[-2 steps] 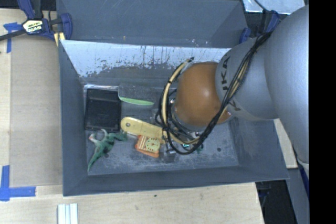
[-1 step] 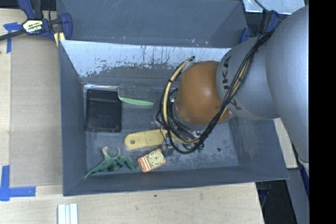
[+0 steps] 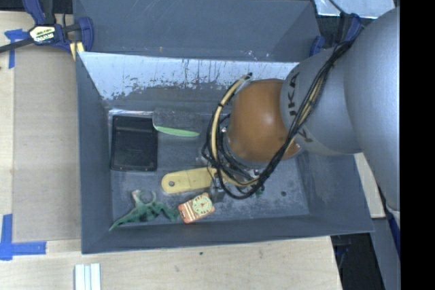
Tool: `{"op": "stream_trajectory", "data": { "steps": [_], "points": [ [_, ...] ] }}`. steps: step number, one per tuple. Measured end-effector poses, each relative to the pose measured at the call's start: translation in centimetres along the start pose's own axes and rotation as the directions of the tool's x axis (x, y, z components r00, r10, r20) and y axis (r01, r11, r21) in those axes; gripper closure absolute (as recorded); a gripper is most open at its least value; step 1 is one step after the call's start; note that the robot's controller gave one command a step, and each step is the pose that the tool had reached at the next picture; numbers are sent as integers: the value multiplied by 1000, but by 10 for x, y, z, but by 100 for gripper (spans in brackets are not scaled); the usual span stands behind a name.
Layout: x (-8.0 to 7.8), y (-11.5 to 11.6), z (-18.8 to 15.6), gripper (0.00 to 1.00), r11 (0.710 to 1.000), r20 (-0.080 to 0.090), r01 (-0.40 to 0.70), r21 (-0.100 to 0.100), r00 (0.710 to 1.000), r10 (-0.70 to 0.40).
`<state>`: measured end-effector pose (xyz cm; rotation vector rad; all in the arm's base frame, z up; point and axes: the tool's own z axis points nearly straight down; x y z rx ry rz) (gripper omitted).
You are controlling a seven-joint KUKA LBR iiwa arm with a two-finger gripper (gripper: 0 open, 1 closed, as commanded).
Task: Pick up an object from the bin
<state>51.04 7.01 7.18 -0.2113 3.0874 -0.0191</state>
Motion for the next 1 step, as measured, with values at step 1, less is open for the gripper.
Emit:
{"op": "stream_trajectory", "data": {
  "steps": [1],
  "points": [
    [-4,-6,-101,100,1000,-5,28,0,1000,-28]
  ]
}}
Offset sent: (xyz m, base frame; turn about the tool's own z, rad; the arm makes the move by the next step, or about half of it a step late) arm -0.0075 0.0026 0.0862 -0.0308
